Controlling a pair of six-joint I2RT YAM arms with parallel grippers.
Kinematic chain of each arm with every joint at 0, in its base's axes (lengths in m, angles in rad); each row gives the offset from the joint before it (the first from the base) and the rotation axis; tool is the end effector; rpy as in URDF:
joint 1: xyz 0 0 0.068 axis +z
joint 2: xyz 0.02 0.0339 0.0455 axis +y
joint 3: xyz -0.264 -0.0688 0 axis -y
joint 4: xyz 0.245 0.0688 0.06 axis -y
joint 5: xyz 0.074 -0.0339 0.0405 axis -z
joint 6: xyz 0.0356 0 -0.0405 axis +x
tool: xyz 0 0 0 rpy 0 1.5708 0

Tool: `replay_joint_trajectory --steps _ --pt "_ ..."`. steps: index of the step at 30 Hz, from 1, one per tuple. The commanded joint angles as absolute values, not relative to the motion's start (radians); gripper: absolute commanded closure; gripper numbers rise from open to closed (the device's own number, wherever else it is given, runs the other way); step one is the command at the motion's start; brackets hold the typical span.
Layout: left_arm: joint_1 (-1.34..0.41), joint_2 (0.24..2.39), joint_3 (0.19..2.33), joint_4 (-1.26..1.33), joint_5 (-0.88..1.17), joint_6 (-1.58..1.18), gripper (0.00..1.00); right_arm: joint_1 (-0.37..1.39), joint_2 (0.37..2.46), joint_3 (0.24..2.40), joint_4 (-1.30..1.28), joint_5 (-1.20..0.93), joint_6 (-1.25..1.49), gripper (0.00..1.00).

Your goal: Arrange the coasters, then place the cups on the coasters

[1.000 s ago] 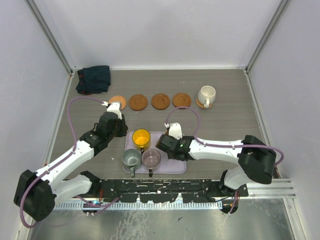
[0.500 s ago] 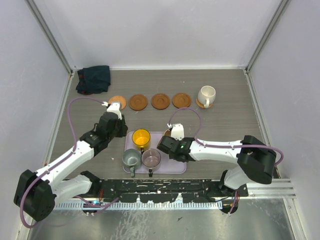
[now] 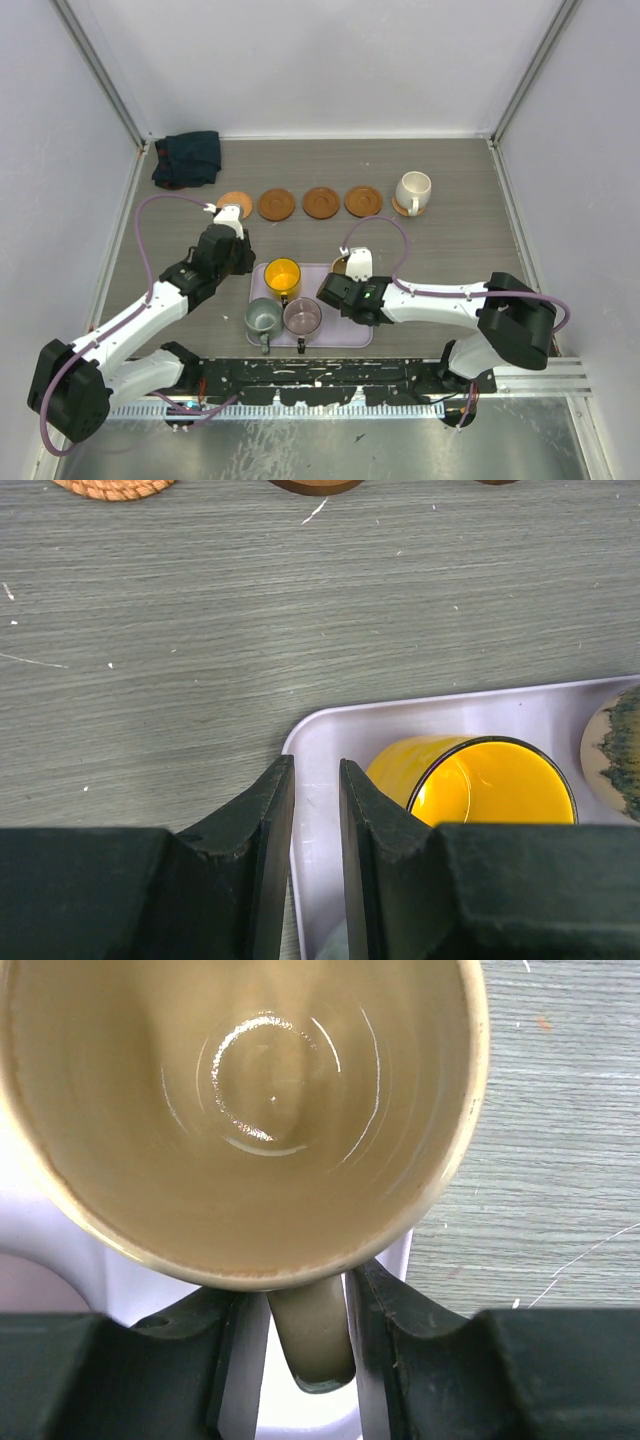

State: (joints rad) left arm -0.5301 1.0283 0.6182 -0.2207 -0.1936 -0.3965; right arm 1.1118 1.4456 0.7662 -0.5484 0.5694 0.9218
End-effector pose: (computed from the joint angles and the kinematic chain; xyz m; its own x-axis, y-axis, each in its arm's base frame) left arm 0.1935 -0.1055 0.2327 -0.6092 -0.0822 -0.7887 0.1375 0.9686 -0.2072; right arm 0.1281 0.2159 0.1702 -0.7897 -0.0835 -0.6078 -0.0754 0.9964 -0.0389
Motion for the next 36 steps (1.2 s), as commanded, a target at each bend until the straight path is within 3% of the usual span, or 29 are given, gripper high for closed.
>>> replay_joint_trajectory --steps 1,4,21,31,36 --pt "-0.532 1.022 0.623 -0.175 -0.192 -0.391 0.74 1.114 1.405 0.780 -0.532 0.621 0.927 0.57" --pt "-0.532 1.021 0.624 -0.175 -0.190 -0.392 0.74 1.114 1.405 0.781 -0.529 0.625 0.925 0.51" --pt "-0.531 1.021 0.625 -0.173 -0.186 -0.391 0.74 1.114 1.376 0.801 -0.552 0.657 0.917 0.55" --pt "-0.532 1.018 0.621 -0.175 -0.185 -0.393 0.74 1.114 1.406 0.805 -0.555 0.661 0.921 0.67" --pt "-0.532 1.011 0.617 -0.177 -0.191 -0.393 0.74 1.114 1.415 0.806 -0.554 0.663 0.917 0.82"
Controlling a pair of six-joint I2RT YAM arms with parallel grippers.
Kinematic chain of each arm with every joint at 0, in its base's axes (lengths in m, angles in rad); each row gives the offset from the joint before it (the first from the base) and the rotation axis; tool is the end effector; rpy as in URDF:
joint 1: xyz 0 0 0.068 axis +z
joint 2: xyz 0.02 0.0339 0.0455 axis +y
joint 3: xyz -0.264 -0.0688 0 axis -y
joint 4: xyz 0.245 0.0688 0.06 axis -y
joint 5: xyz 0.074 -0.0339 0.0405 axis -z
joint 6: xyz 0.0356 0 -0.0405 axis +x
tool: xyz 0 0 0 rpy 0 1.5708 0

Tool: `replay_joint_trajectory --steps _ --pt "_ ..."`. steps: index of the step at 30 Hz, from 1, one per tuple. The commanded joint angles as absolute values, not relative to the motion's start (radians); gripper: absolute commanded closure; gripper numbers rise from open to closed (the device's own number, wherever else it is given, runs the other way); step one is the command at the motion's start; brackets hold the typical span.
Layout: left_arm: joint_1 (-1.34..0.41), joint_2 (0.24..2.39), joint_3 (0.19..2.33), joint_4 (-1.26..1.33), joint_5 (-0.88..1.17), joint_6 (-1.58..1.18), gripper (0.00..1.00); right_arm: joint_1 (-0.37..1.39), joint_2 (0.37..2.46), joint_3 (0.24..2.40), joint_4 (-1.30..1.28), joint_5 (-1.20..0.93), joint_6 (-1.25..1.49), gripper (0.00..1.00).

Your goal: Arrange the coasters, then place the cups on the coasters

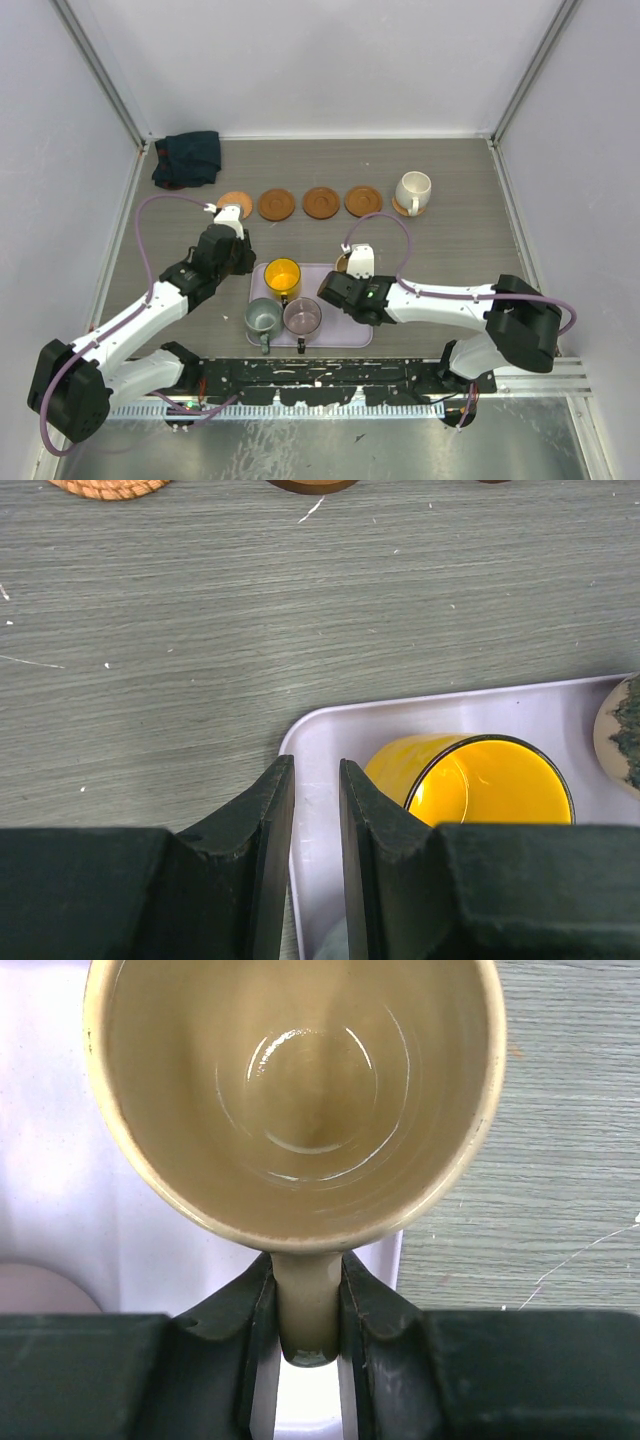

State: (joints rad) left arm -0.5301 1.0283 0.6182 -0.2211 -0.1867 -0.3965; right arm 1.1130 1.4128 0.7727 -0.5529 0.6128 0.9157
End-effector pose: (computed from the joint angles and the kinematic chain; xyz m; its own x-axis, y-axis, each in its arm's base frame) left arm 0.1934 -0.1057 0.2326 -0.6116 -0.0814 -0.7870 0.1424 0.9671 -0.2107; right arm 0.1283 0.2142 0.1802 -0.7578 -0.0703 -0.6487 -0.0642 0.9974 -0.0332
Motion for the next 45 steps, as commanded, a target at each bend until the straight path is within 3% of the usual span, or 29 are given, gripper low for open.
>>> replay_joint_trajectory --steps 1,4,23,33,45 --pt "-0.532 1.009 0.617 -0.178 -0.192 -0.393 0.74 1.115 1.416 0.806 -0.554 0.662 0.915 0.86" --pt "-0.532 1.009 0.614 -0.177 -0.193 -0.393 0.74 1.115 1.417 0.808 -0.548 0.664 0.900 0.99" --pt "-0.532 0.972 0.597 -0.182 -0.221 -0.391 0.74 1.077 1.390 0.953 -0.353 0.875 0.528 0.99" --pt "-0.532 0.979 0.595 -0.178 -0.233 -0.386 0.73 0.794 1.417 0.982 -0.157 0.696 0.348 0.99" --pt "-0.532 1.009 0.614 -0.186 -0.259 -0.357 0.73 0.538 1.648 1.133 -0.043 0.535 0.265 0.99"
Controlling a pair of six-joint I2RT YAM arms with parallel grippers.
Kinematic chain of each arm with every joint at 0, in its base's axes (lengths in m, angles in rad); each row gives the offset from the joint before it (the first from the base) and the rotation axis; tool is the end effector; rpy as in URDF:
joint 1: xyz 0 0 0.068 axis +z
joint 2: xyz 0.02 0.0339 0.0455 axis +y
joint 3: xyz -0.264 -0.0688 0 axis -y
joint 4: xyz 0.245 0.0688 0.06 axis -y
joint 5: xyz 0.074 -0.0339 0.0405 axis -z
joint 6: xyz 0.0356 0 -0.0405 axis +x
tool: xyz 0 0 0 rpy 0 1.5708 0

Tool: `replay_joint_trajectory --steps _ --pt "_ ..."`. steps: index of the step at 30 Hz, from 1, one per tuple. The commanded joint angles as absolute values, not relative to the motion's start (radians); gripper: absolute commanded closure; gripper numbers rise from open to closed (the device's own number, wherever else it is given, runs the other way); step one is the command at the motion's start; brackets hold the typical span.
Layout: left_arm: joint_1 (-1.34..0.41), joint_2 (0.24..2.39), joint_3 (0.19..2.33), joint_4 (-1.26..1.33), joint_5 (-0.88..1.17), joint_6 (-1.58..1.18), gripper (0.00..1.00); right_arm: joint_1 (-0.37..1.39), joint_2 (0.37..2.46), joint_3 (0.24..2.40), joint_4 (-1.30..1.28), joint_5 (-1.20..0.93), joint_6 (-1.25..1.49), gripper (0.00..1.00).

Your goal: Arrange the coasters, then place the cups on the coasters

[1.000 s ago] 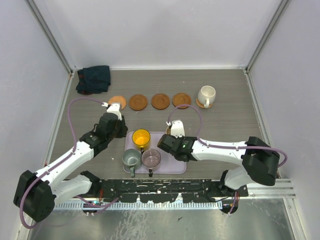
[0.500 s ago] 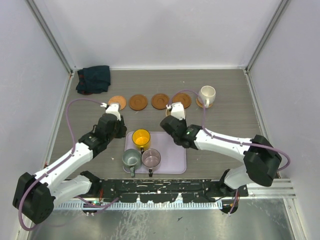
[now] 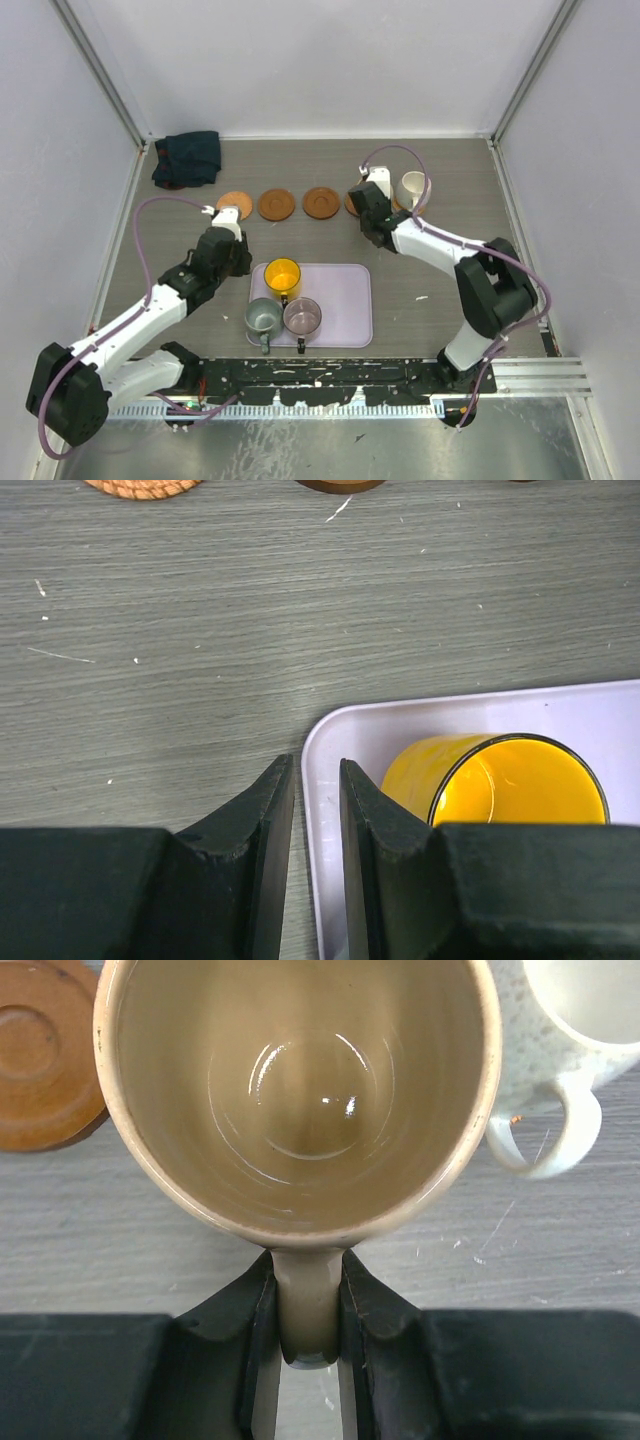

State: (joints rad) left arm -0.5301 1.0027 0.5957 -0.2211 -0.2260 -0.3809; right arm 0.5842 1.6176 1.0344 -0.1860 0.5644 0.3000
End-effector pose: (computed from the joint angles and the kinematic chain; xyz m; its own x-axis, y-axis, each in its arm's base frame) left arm 0.1892 -0.1016 0.2303 -0.5957 -0.0708 -0.8001 0.1238 0.9761 -0.1786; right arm 0.2980 0.1742 0.2200 -0.5973 -0.0956 -0.7963 0.0325 0.9892 -0.1431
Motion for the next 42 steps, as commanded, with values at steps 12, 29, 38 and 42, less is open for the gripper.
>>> replay_joint_trajectory --steps 12,29,38,42 --pt "-0.530 1.061 0.638 -0.184 -0.287 -0.334 0.73 0.462 1.843 1.307 -0.019 0.467 0.217 0.99" --pt "-0.531 1.067 0.638 -0.186 -0.274 -0.338 0.73 0.458 1.890 1.295 -0.001 0.384 0.226 0.99" --pt "-0.530 1.076 0.641 -0.191 -0.273 -0.337 0.73 0.458 1.916 1.303 -0.016 0.375 0.232 0.99" --pt "-0.532 1.074 0.640 -0.190 -0.273 -0.339 0.73 0.457 1.884 1.271 -0.033 0.376 0.262 0.99"
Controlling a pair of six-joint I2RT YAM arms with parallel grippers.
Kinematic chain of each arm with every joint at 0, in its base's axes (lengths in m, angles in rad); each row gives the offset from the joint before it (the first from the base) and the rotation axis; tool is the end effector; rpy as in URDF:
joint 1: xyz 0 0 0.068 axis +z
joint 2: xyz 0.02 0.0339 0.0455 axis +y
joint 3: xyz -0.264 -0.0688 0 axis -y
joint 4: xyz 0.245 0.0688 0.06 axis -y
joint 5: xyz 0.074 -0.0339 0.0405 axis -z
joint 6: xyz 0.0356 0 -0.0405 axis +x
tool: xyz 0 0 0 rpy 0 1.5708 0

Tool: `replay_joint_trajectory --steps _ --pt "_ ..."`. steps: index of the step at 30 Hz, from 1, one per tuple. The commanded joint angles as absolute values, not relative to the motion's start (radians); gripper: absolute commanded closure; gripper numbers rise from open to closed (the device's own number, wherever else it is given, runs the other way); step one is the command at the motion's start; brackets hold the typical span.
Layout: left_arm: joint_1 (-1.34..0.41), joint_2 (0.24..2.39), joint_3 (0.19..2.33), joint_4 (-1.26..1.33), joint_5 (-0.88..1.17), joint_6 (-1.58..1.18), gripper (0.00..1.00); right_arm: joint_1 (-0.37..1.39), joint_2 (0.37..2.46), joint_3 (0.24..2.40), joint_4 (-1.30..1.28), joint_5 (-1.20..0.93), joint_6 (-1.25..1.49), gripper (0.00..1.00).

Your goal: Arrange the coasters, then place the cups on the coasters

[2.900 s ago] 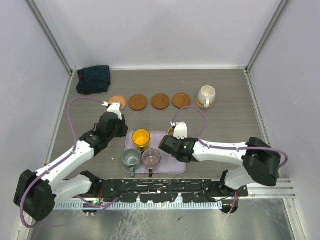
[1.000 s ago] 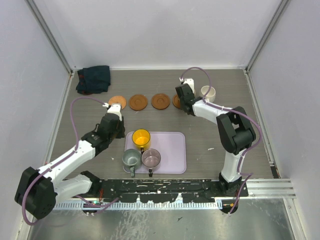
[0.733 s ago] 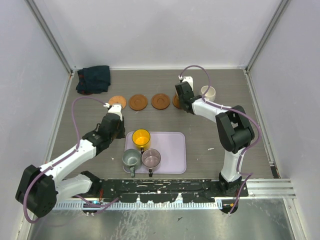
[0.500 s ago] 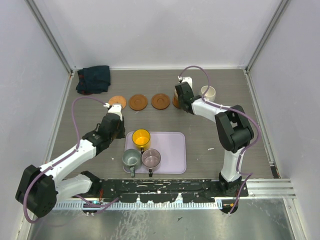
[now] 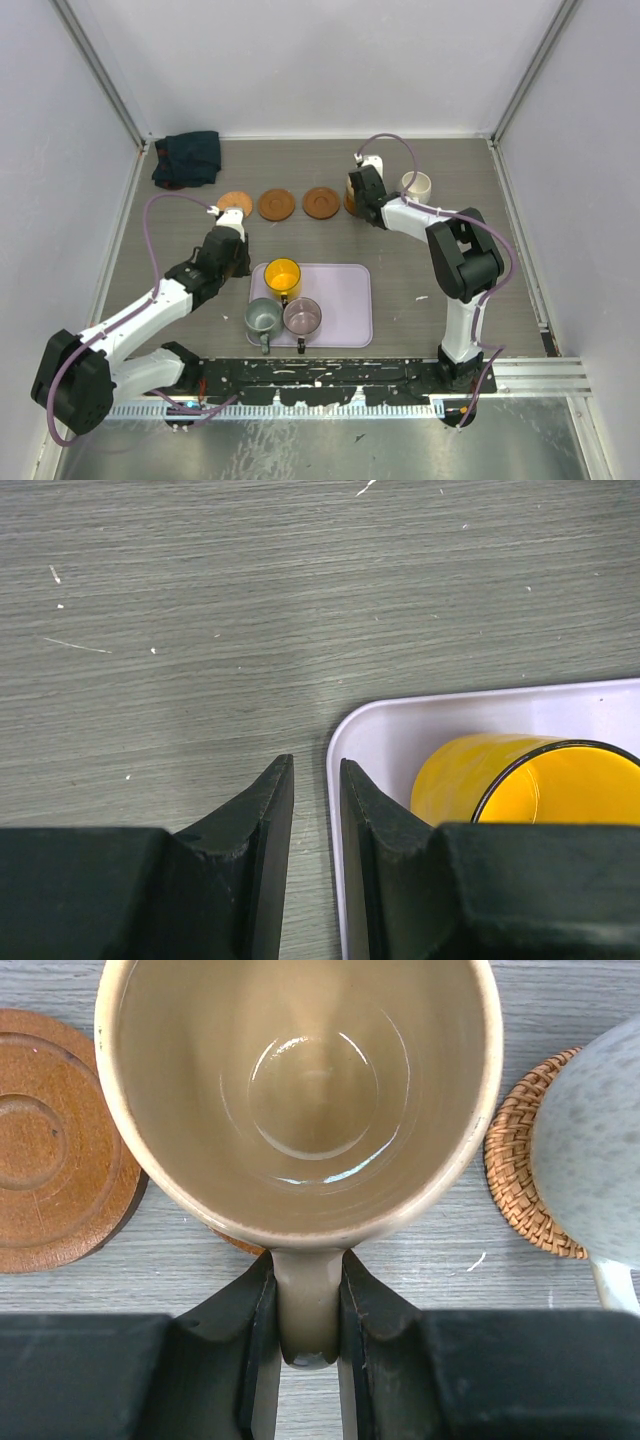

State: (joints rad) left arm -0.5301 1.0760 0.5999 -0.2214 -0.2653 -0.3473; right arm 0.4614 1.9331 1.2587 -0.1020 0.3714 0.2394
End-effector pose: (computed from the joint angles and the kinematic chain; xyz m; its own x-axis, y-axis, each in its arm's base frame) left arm 0.1971 -0.1047 0.2173 -0.6281 -0.0126 -0.7780 0.1072 0.9889 -0.1025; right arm 0.3808 0.1749 0.1791 -0.6529 -0.0779 -0.7534 -0.0290 0.9965 -0.0779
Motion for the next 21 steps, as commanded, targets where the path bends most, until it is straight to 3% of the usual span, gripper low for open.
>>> replay_joint_trajectory --steps 1,21 --pt "-0.531 1.075 0.638 -0.188 -0.274 -0.340 0.73 0.458 1.876 1.261 -0.034 0.375 0.267 0.99" --pt "-0.531 1.067 0.631 -0.180 -0.241 -0.369 0.73 0.489 1.809 1.134 0.000 0.362 0.282 0.99"
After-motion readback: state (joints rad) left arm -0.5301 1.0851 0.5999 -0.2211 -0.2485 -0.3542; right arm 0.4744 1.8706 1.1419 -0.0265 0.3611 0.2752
